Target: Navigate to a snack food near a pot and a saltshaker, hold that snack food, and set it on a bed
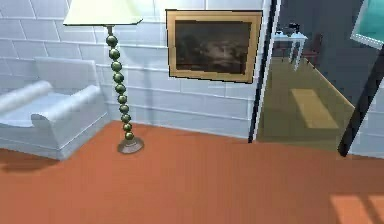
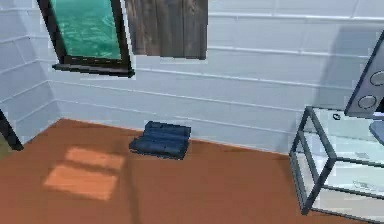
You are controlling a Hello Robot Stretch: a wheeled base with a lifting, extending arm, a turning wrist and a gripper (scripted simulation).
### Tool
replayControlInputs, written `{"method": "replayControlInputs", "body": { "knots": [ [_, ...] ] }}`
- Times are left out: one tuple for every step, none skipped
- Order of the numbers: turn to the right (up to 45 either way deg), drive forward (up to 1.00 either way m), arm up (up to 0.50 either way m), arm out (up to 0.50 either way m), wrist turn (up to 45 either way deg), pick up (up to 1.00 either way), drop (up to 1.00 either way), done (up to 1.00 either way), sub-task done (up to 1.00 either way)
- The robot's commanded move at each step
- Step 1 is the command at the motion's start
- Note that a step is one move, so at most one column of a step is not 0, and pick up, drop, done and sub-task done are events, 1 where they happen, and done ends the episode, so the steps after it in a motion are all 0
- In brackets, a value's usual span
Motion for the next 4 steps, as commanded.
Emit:
{"method": "replayControlInputs", "body": {
  "knots": [
    [36.0,0.00,0.00,0.00,0.0,0.00,0.00,0.00,0.00],
    [0.0,1.00,0.00,0.00,0.0,0.00,0.00,0.00,0.00],
    [0.0,0.95,0.00,0.00,0.0,0.00,0.00,0.00,0.00],
    [-24.0,0.00,0.00,0.00,0.0,0.00,0.00,0.00,0.00]
  ]
}}
